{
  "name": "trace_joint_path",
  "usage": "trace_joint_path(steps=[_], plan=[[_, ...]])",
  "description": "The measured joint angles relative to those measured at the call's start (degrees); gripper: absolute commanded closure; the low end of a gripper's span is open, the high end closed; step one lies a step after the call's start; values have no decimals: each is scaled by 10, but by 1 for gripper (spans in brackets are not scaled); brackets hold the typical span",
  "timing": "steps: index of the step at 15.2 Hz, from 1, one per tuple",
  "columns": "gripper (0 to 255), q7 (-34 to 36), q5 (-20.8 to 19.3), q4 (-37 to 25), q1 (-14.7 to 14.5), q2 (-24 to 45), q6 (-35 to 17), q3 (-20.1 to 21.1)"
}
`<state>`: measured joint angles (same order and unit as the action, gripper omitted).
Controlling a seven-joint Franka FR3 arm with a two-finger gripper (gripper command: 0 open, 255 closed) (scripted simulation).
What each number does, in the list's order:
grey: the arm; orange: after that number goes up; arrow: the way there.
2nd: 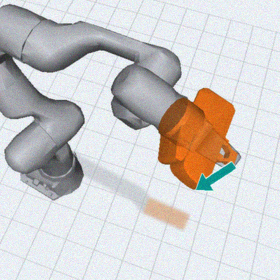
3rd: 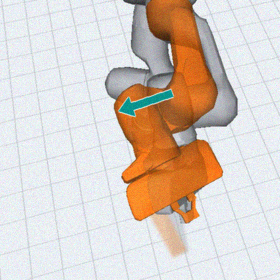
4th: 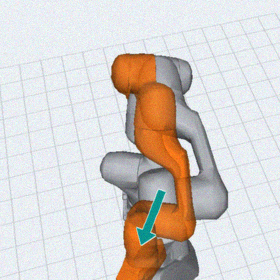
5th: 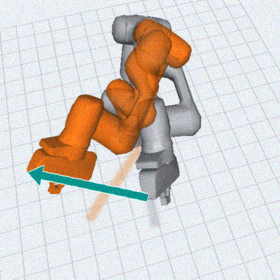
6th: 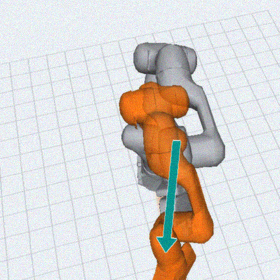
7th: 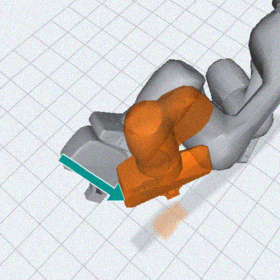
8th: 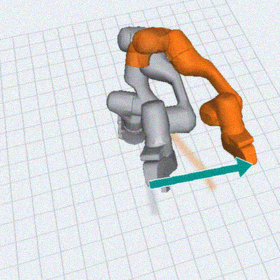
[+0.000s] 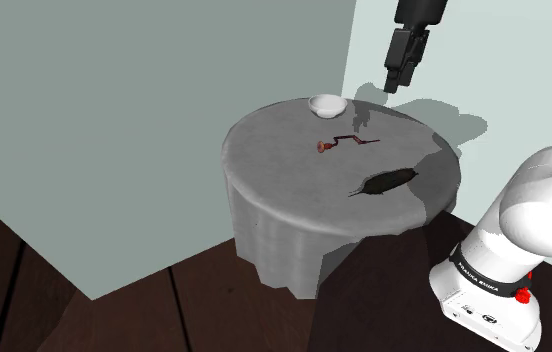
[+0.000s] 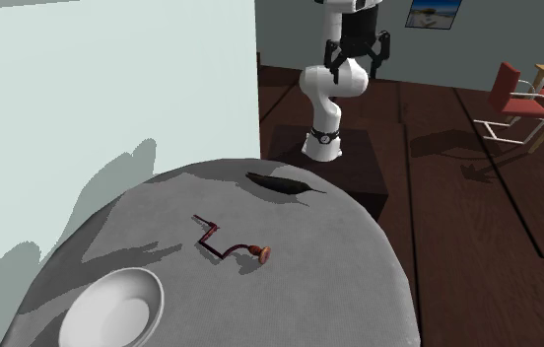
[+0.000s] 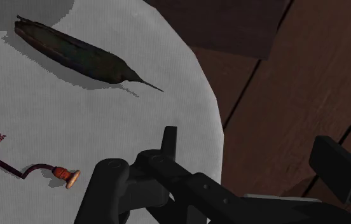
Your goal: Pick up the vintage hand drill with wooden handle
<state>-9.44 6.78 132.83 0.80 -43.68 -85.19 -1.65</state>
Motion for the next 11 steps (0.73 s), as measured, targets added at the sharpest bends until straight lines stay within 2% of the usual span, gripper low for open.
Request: trace_joint_path(steps=[3,11], plan=[[0,-15,-10,8,4,7,-13,-10],[0,-98,-60,45,22,89,-123,-64]])
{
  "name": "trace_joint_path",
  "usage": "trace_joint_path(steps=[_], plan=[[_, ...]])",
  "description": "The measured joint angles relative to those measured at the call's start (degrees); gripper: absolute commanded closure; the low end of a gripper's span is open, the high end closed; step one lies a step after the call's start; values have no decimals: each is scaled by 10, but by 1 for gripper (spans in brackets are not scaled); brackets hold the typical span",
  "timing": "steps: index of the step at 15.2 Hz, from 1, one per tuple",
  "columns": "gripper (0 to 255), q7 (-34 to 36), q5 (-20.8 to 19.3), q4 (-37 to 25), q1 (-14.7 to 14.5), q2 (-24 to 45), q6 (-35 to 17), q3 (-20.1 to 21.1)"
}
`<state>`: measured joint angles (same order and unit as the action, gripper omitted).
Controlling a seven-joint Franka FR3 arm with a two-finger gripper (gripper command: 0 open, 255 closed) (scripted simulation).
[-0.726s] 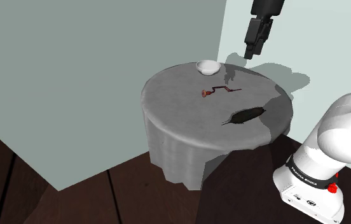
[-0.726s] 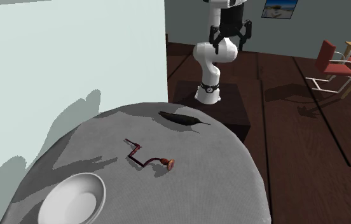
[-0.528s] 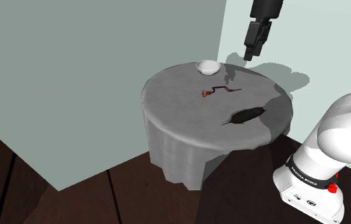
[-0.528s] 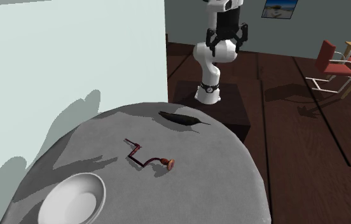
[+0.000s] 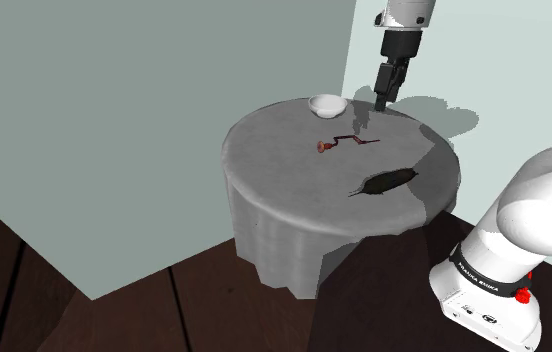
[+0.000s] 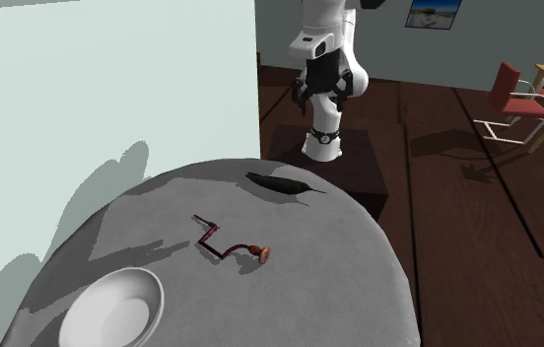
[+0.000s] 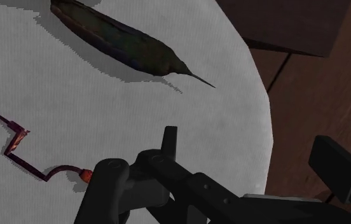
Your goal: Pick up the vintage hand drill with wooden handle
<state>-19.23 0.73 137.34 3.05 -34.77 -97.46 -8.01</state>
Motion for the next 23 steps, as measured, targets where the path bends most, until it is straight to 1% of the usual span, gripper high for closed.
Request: trace_joint_path(steps=[4,12,17,22,23], plan=[[0,-43,-22,12,10,54,-63,-30],[0,-126,-39,-23,24,198,-171,-84],[0,-181,-29,-65,32,299,-228,-111],[0,-235,-3,-124,45,407,-273,-125],[0,-250,3,-139,52,431,-282,-128]])
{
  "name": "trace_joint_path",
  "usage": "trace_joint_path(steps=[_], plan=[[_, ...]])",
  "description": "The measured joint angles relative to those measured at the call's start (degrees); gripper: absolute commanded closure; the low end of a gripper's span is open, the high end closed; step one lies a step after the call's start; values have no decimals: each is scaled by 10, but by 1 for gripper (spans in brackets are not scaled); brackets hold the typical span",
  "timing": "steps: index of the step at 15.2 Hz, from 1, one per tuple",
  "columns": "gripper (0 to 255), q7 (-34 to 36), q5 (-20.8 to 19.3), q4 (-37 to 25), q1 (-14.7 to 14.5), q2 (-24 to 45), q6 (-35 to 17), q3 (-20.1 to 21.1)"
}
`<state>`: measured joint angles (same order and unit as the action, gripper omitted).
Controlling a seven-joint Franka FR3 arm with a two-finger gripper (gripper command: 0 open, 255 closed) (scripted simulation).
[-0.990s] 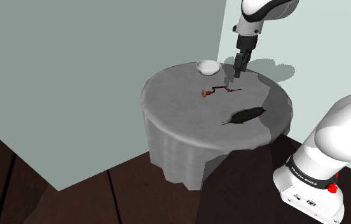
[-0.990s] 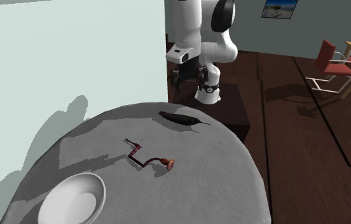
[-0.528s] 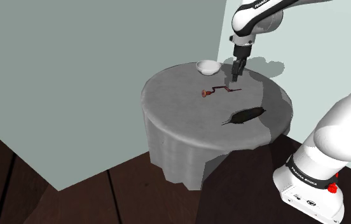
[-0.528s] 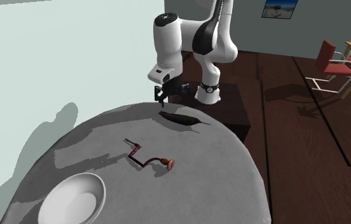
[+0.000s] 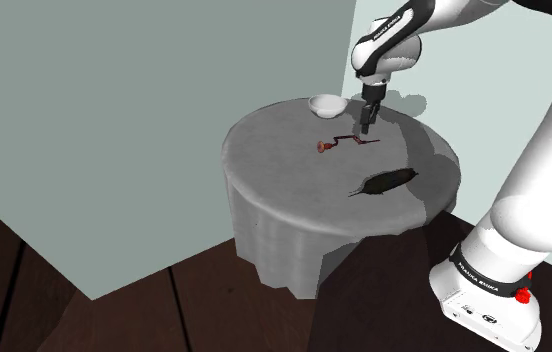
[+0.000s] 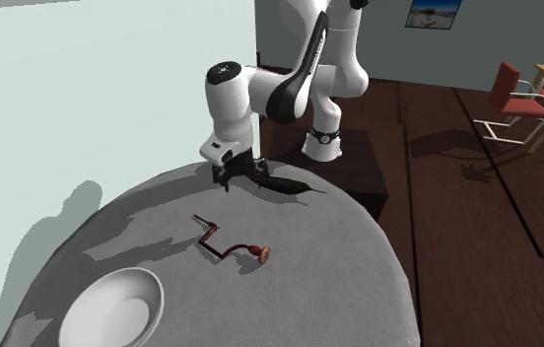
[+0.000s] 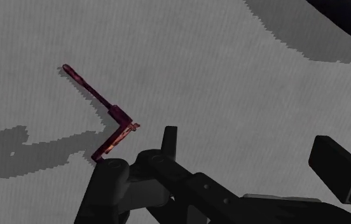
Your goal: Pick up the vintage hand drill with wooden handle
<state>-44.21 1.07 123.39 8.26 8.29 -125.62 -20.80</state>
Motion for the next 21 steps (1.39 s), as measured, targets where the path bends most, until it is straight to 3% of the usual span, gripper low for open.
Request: trace_joint_path(steps=[10,18,19,21], plan=[[0,-86,55,-181,60,214,-30,11],[0,-96,69,-188,71,260,-69,21],[255,-96,69,-189,71,262,-69,22],[255,-96,69,-189,72,263,-70,22]])
